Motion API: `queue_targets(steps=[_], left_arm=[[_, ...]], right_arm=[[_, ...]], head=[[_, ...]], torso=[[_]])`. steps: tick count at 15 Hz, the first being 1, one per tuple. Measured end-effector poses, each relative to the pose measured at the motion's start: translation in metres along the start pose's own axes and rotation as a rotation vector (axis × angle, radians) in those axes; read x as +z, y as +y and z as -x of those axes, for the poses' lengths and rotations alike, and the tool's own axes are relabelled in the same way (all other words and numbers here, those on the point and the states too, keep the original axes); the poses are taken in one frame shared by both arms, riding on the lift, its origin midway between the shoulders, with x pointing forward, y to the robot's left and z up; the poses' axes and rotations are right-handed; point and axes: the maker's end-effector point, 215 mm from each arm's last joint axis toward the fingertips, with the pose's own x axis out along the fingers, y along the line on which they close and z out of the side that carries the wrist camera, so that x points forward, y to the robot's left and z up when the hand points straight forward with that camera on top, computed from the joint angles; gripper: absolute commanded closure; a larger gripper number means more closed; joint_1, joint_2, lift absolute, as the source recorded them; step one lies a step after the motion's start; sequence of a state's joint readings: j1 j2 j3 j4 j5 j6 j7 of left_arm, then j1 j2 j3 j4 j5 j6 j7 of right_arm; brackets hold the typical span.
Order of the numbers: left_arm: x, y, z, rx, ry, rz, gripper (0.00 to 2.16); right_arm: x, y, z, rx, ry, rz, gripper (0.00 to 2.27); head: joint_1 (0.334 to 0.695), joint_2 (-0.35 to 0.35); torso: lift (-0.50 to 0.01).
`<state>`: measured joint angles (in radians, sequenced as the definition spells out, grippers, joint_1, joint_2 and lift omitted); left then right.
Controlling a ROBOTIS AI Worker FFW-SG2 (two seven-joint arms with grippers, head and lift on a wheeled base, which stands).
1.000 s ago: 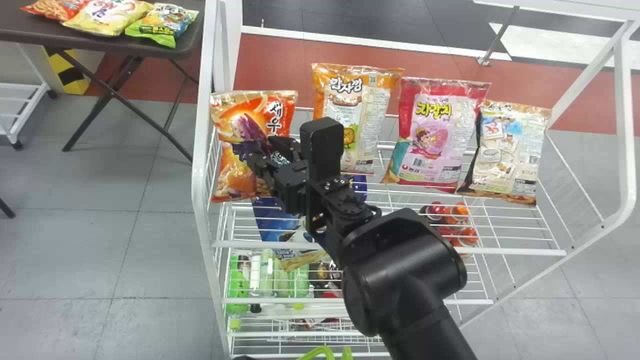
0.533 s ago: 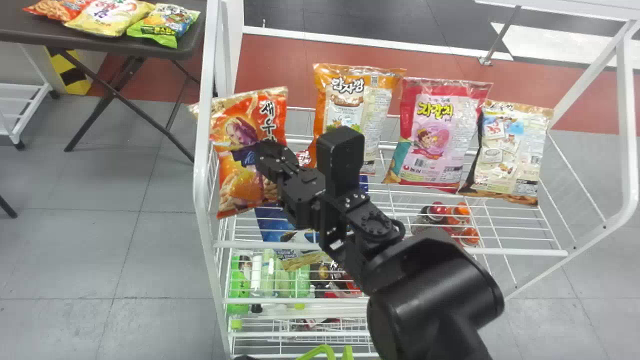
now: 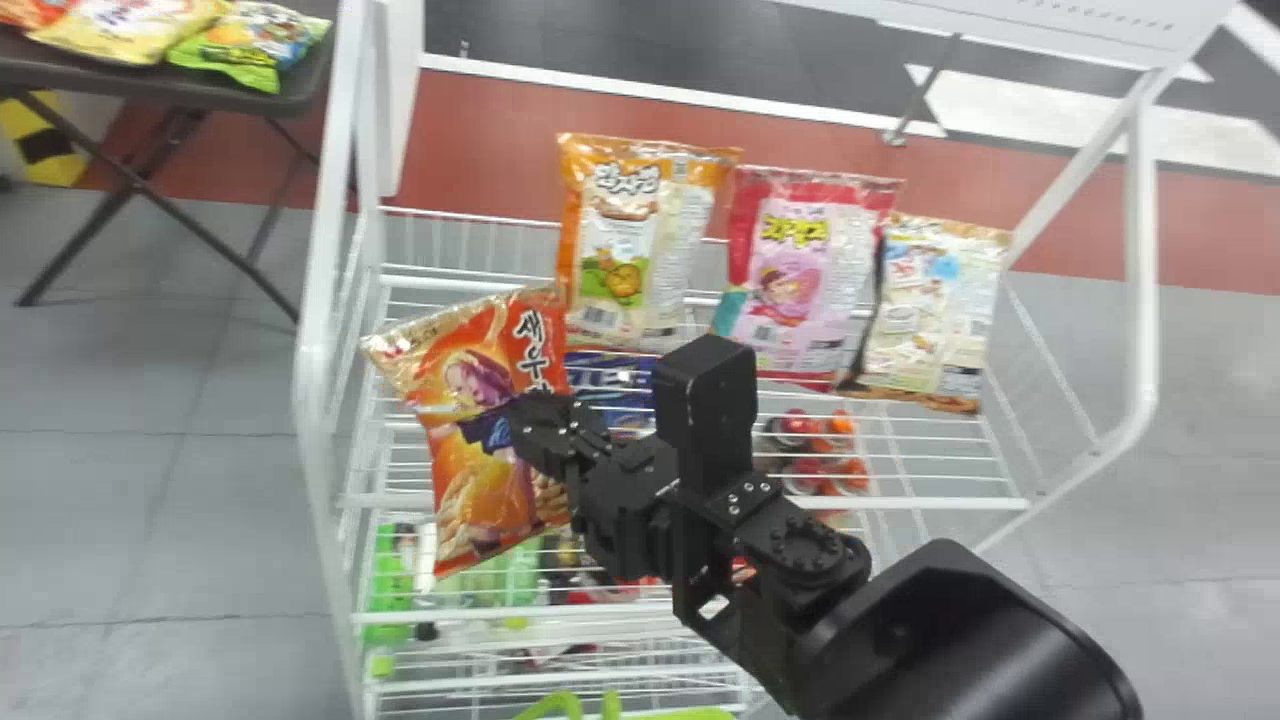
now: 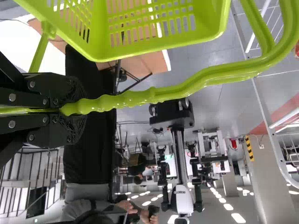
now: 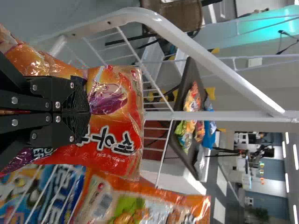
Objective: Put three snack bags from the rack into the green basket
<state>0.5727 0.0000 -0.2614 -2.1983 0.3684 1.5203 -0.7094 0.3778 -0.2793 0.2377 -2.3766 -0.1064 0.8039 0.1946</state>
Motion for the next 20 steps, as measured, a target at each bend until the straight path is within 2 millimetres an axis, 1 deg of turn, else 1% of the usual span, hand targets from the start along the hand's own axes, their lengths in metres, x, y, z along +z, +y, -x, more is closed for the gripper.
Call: queue_targets(steps=[1, 3, 4, 6, 8, 9, 10, 12, 14, 16, 18, 20], left_arm=[[0.001, 0.000, 0.000, -0.004, -0.002, -0.001, 1.64], [0.004, -0.001, -0.001, -0.008, -0.005, -0.005, 1.64], [0.005, -0.001, -0.001, -0.008, -0.006, -0.007, 1.64], [0.008, 0.000, 0.001, -0.011, -0.015, -0.007, 1.64], [0.012, 0.000, 0.005, -0.022, -0.044, -0.002, 1.64], [0.014, 0.000, 0.006, -0.024, -0.057, -0.003, 1.64], [0.017, 0.001, 0.007, -0.024, -0.066, -0.007, 1.64], [0.024, 0.000, 0.010, -0.022, -0.075, -0.022, 1.64], [0.030, -0.002, 0.011, -0.022, -0.077, -0.036, 1.64], [0.034, -0.003, 0.012, -0.021, -0.076, -0.045, 1.64], [0.036, -0.004, 0.012, -0.021, -0.076, -0.049, 1.64], [0.037, -0.004, 0.013, -0.019, -0.074, -0.050, 1.64]], right_arm=[[-0.001, -0.008, 0.015, -0.005, 0.017, -0.010, 2.24], [-0.001, -0.028, 0.051, -0.018, 0.056, -0.032, 2.24], [-0.003, -0.037, 0.072, -0.030, 0.083, -0.038, 2.24], [-0.014, -0.050, 0.110, -0.043, 0.152, -0.054, 2.24], [-0.031, -0.053, 0.131, -0.024, 0.225, -0.080, 2.24], [-0.041, -0.052, 0.142, -0.011, 0.263, -0.102, 2.24], [-0.056, -0.050, 0.156, 0.001, 0.314, -0.135, 2.24], [-0.092, -0.043, 0.181, 0.012, 0.428, -0.200, 2.24], [-0.124, -0.036, 0.197, 0.013, 0.521, -0.240, 2.24], [-0.160, -0.024, 0.209, 0.023, 0.633, -0.268, 2.24], [-0.189, -0.005, 0.211, 0.064, 0.709, -0.289, 2.24], [-0.208, 0.021, 0.201, 0.128, 0.731, -0.298, 2.24]], head=[[0.695, -0.350], [0.695, -0.350], [0.695, -0.350], [0.695, -0.350], [0.695, -0.350], [0.695, -0.350], [0.695, -0.350], [0.695, -0.350], [0.695, -0.350], [0.695, -0.350], [0.695, -0.350], [0.695, -0.350]], torso=[[0.000], [0.000], [0.000], [0.000], [0.000], [0.000], [0.000], [0.000], [0.000], [0.000], [0.000], [0.000]])
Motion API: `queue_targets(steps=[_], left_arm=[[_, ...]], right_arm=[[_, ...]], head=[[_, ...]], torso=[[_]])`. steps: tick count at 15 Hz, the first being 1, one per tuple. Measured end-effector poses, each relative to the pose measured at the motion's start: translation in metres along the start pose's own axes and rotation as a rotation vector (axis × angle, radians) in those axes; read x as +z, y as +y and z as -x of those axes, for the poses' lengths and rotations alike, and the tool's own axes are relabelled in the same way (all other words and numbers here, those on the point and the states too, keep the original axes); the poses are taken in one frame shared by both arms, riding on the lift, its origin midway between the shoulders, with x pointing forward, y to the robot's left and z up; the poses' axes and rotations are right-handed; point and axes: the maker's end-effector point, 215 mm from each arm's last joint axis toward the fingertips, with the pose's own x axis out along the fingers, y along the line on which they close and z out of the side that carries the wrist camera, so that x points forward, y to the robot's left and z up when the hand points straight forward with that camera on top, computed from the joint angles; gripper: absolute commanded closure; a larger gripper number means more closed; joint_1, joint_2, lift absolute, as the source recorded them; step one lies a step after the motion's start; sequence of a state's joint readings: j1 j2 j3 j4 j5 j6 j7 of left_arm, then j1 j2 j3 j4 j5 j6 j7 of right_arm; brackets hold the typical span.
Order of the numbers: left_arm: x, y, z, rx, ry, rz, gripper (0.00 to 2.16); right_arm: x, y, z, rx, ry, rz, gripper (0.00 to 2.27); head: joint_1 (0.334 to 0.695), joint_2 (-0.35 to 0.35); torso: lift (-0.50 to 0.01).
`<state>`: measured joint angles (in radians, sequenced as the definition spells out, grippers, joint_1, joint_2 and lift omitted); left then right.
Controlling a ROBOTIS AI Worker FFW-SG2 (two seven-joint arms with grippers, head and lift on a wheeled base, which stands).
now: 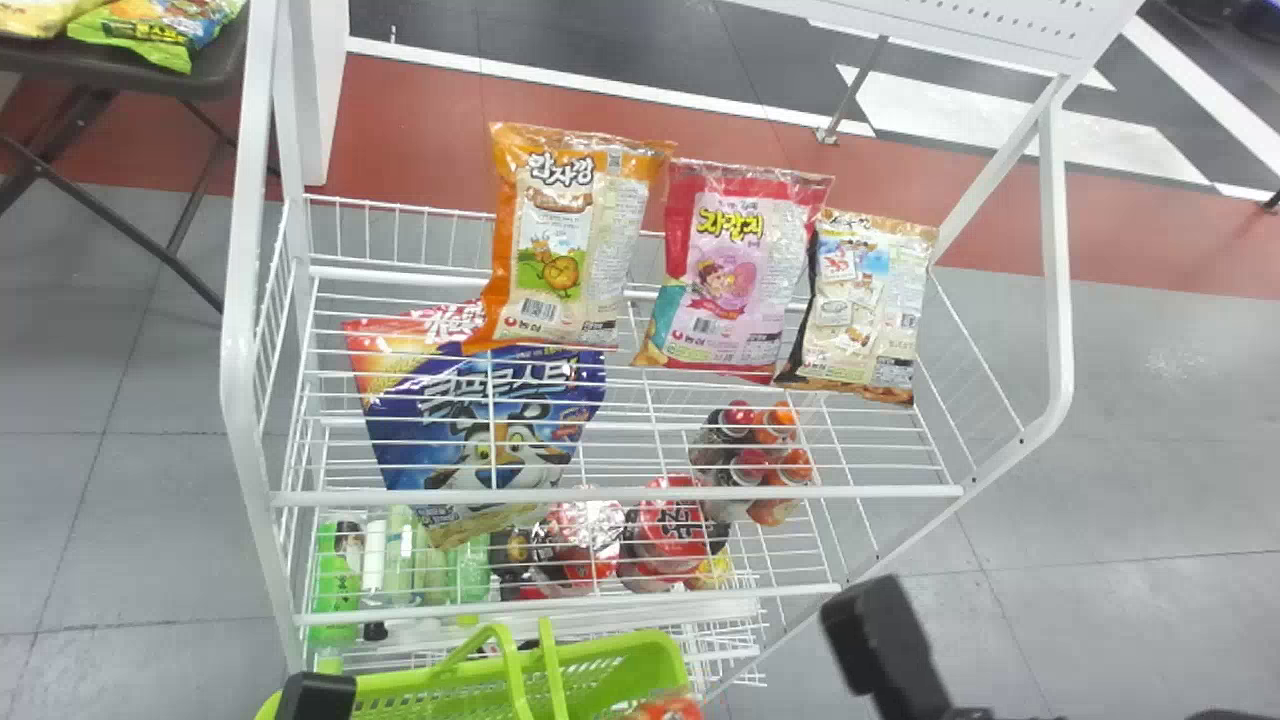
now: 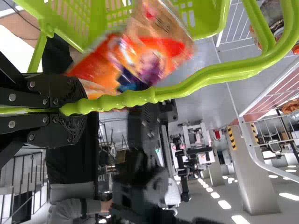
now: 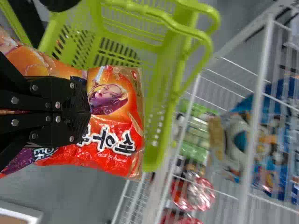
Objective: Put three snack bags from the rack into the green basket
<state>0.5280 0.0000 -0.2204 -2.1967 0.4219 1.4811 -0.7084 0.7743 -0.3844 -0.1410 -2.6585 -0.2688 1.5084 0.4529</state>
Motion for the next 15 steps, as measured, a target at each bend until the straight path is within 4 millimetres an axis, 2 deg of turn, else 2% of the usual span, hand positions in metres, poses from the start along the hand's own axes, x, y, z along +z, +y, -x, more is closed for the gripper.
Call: queue_targets(steps=[2, 8, 9, 11, 12, 13, 14, 15], left_arm=[[0.001, 0.000, 0.000, 0.004, 0.003, -0.003, 1.64], [0.001, -0.003, -0.002, 0.001, 0.012, -0.010, 1.64], [0.001, -0.004, -0.002, -0.003, 0.013, -0.011, 1.64], [0.000, -0.005, -0.002, -0.003, 0.027, -0.008, 1.64], [-0.001, -0.005, -0.003, -0.002, 0.033, -0.008, 1.64], [0.000, -0.005, -0.003, -0.001, 0.036, -0.010, 1.64], [0.000, -0.005, -0.003, -0.001, 0.037, -0.011, 1.64], [0.001, -0.005, -0.003, -0.002, 0.037, -0.011, 1.64]], right_arm=[[0.003, 0.018, -0.027, 0.037, -0.015, 0.039, 2.24], [0.043, 0.047, -0.121, 0.143, -0.131, 0.150, 2.24], [0.050, 0.058, -0.134, 0.201, -0.163, 0.169, 2.24], [0.065, 0.084, -0.148, 0.322, -0.233, 0.209, 2.24], [0.068, 0.090, -0.154, 0.349, -0.251, 0.223, 2.04], [0.070, 0.092, -0.158, 0.355, -0.258, 0.227, 1.52], [0.071, 0.091, -0.158, 0.351, -0.261, 0.226, 0.36], [0.071, 0.086, -0.153, 0.340, -0.258, 0.221, 0.00]], head=[[0.695, -0.350], [0.695, -0.350], [0.695, -0.350], [0.695, -0.350], [0.695, -0.350], [0.695, -0.350], [0.695, -0.350], [0.695, -0.350]], torso=[[0.000], [0.000], [0.000], [0.000], [0.000], [0.000], [0.000], [0.000]])
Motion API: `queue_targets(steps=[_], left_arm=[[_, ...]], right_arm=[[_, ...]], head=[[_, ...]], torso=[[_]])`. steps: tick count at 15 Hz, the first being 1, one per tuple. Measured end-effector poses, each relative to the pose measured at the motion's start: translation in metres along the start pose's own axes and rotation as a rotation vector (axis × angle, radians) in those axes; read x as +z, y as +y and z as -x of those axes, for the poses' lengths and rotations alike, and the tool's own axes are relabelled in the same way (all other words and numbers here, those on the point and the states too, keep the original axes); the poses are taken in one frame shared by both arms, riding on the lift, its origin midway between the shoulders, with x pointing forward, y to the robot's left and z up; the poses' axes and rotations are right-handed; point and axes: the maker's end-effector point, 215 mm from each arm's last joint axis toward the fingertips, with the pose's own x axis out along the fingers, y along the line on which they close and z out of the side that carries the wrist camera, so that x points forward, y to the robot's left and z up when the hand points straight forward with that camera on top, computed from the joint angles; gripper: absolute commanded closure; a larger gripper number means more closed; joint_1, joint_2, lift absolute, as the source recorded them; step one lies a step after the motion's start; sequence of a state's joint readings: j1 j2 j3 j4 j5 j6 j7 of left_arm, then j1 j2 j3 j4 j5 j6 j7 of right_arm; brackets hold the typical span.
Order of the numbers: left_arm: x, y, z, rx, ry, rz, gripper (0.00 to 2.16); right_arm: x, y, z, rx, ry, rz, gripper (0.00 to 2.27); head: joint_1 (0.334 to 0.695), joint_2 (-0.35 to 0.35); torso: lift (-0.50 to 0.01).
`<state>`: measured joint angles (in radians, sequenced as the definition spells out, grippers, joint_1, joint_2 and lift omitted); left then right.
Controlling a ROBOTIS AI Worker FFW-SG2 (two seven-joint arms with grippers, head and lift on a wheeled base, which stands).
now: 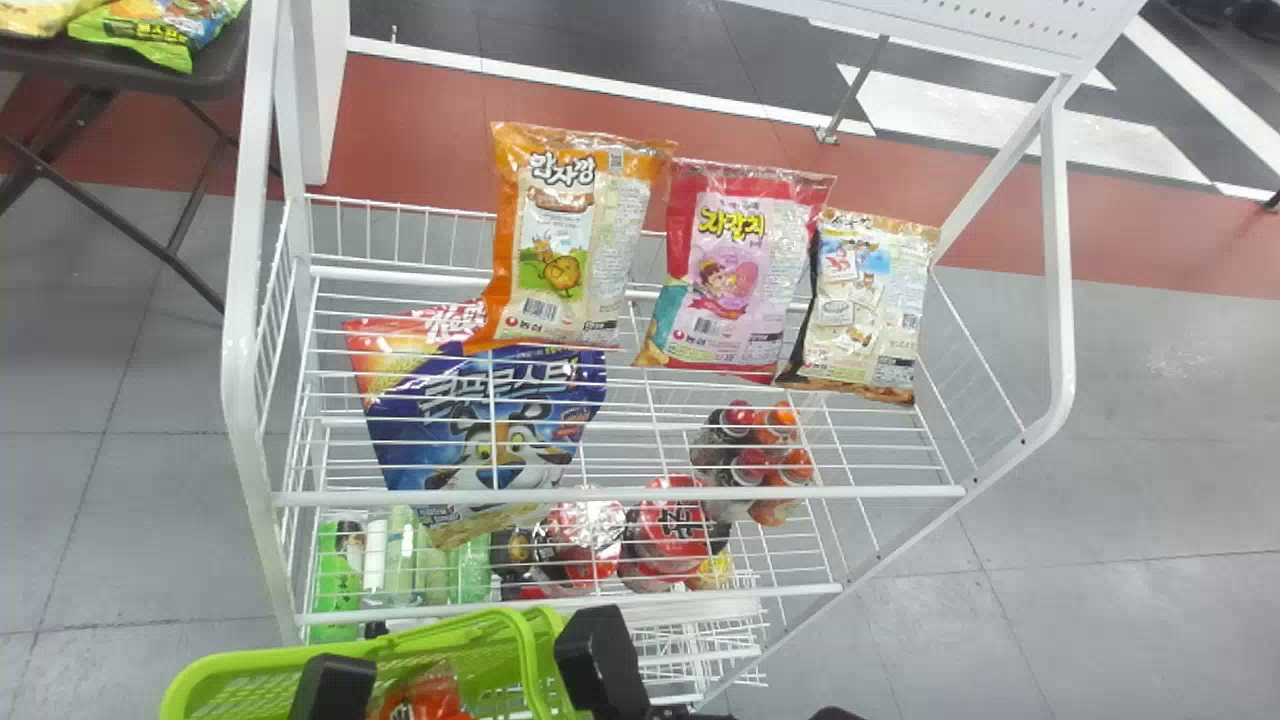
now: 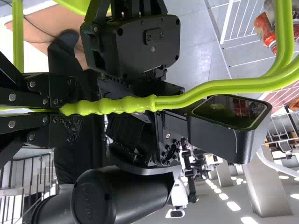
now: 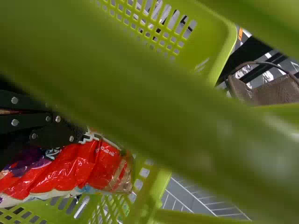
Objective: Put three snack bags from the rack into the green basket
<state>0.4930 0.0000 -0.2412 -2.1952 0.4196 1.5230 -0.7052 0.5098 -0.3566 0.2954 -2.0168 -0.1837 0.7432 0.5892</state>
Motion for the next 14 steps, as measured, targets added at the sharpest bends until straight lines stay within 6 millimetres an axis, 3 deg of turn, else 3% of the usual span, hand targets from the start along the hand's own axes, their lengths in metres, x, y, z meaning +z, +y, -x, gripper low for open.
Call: queue_targets(steps=[4, 9, 11, 14], left_arm=[[0.001, 0.003, 0.001, 0.000, -0.005, 0.005, 1.64], [0.000, 0.003, 0.001, 0.002, -0.003, 0.008, 1.64], [-0.001, 0.003, 0.000, 0.003, -0.001, 0.009, 1.64], [-0.001, 0.004, -0.001, 0.009, 0.003, 0.007, 1.64]], right_arm=[[0.008, -0.016, 0.049, -0.084, 0.005, 0.004, 0.05], [0.026, -0.023, 0.113, -0.103, 0.022, -0.066, 0.05], [0.046, -0.035, 0.138, -0.151, -0.021, -0.084, 0.06], [0.098, -0.053, 0.173, -0.202, -0.188, -0.094, 0.08]], head=[[0.695, -0.350], [0.695, -0.350], [0.695, -0.350], [0.695, -0.350]], torso=[[0.000], [0.000], [0.000], [0.000]])
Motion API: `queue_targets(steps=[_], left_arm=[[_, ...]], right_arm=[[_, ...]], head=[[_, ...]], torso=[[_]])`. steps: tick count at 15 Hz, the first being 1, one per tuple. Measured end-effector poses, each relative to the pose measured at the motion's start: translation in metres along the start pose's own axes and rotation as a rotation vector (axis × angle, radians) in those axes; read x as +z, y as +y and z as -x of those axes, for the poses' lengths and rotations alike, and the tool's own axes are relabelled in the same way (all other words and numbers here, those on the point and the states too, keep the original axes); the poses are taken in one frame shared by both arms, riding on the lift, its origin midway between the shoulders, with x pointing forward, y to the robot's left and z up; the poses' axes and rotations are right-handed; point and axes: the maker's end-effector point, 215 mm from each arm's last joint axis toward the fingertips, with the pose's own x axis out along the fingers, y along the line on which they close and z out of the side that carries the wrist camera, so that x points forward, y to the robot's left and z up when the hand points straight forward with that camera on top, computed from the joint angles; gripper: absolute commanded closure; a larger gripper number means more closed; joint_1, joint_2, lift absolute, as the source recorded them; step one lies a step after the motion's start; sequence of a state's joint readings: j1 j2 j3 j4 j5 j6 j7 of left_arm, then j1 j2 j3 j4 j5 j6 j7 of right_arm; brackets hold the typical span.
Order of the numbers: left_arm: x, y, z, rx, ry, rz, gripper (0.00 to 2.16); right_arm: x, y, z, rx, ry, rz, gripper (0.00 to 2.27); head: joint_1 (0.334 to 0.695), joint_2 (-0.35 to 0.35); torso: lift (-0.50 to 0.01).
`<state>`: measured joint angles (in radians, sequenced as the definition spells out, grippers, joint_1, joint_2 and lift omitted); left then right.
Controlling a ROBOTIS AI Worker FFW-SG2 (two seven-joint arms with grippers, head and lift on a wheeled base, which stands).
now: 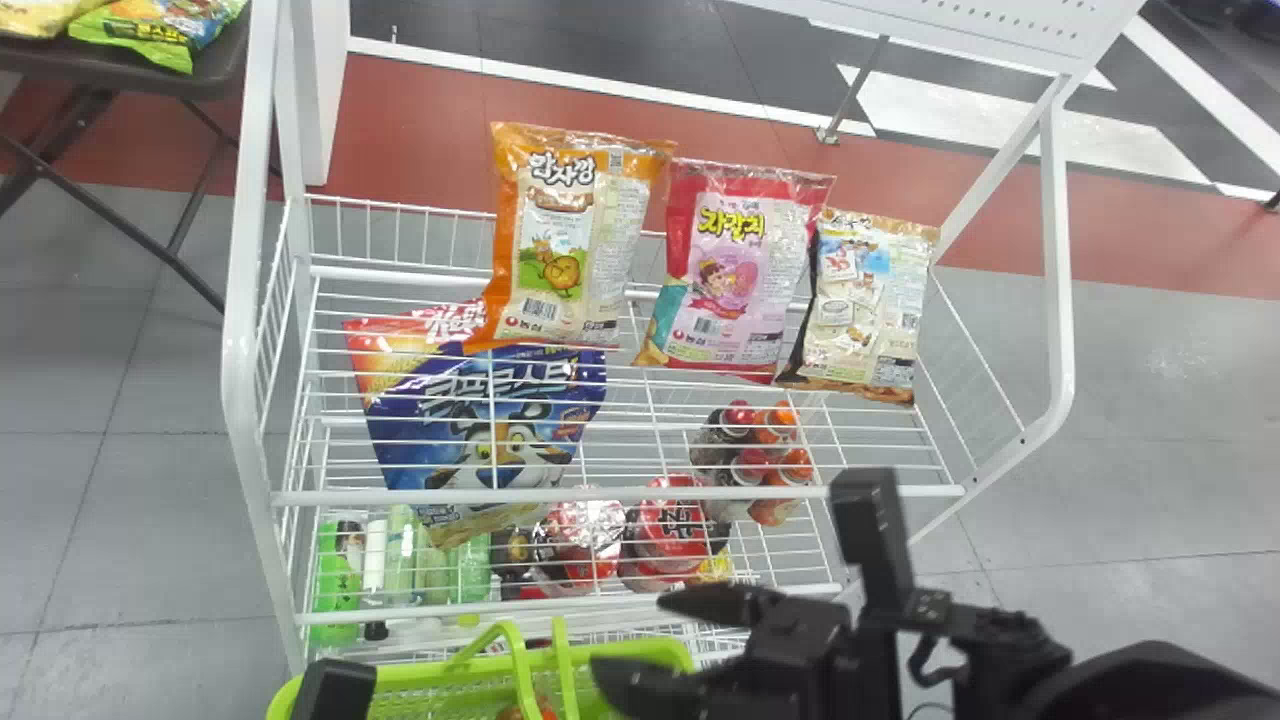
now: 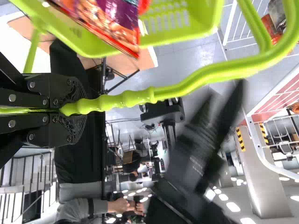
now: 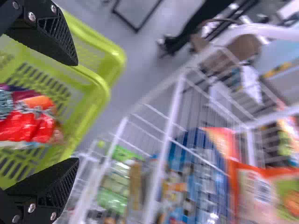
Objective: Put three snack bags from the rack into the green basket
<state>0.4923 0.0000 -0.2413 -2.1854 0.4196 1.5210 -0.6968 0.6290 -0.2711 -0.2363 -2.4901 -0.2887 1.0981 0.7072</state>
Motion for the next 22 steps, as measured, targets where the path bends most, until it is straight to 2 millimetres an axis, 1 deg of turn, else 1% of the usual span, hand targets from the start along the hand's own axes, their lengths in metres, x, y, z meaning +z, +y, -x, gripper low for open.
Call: queue_targets(steps=[1, 2, 3, 4, 5, 6, 8, 10, 13, 14, 17, 19, 22], left_arm=[[-0.001, 0.000, -0.001, 0.001, 0.003, -0.001, 1.64], [-0.002, 0.000, -0.002, 0.001, 0.007, -0.001, 1.64], [-0.004, -0.001, -0.004, 0.001, 0.012, -0.001, 1.64], [-0.005, -0.001, -0.006, 0.001, 0.017, 0.000, 1.64], [-0.007, 0.000, -0.007, 0.001, 0.022, 0.002, 1.64], [-0.009, 0.001, -0.008, 0.003, 0.026, 0.005, 1.64], [-0.010, 0.002, -0.008, 0.003, 0.030, 0.009, 1.64], [-0.012, 0.001, -0.008, 0.001, 0.038, 0.013, 1.64], [-0.013, 0.000, -0.007, 0.001, 0.057, 0.019, 1.64], [-0.012, 0.000, -0.006, 0.002, 0.058, 0.018, 1.64], [-0.008, 0.001, -0.005, 0.004, 0.057, 0.012, 1.64], [-0.005, 0.002, -0.005, 0.009, 0.056, 0.007, 1.64], [0.001, 0.006, -0.004, 0.001, 0.056, 0.011, 1.64]], right_arm=[[0.026, -0.009, 0.004, -0.036, -0.076, 0.018, 0.08], [0.057, -0.018, 0.004, -0.077, -0.165, 0.055, 0.08], [0.085, -0.026, 0.002, -0.113, -0.251, 0.093, 0.08], [0.109, -0.029, -0.003, -0.132, -0.324, 0.122, 0.08], [0.130, -0.029, -0.010, -0.143, -0.392, 0.142, 0.08], [0.153, -0.030, -0.021, -0.161, -0.467, 0.154, 0.08], [0.180, -0.032, -0.045, -0.216, -0.546, 0.165, 0.08], [0.195, -0.040, -0.065, -0.304, -0.589, 0.185, 0.08], [0.206, -0.068, -0.081, -0.468, -0.619, 0.197, 0.08], [0.208, -0.077, -0.088, -0.493, -0.616, 0.199, 0.08], [0.216, -0.100, -0.111, -0.522, -0.587, 0.219, 0.08], [0.226, -0.109, -0.125, -0.503, -0.575, 0.225, 0.08], [0.234, -0.120, -0.140, -0.496, -0.554, 0.214, 0.10]], head=[[0.695, -0.350], [0.695, -0.350], [0.695, -0.350], [0.695, -0.350], [0.695, -0.350], [0.695, -0.350], [0.695, -0.350], [0.695, -0.350], [0.695, -0.350], [0.695, -0.350], [0.695, -0.350], [0.695, -0.350], [0.695, -0.350]], torso=[[0.000], [0.000], [0.000], [0.000], [0.000], [0.000], [0.000], [0.000], [0.000], [0.000], [0.000], [0.000], [0.000]])
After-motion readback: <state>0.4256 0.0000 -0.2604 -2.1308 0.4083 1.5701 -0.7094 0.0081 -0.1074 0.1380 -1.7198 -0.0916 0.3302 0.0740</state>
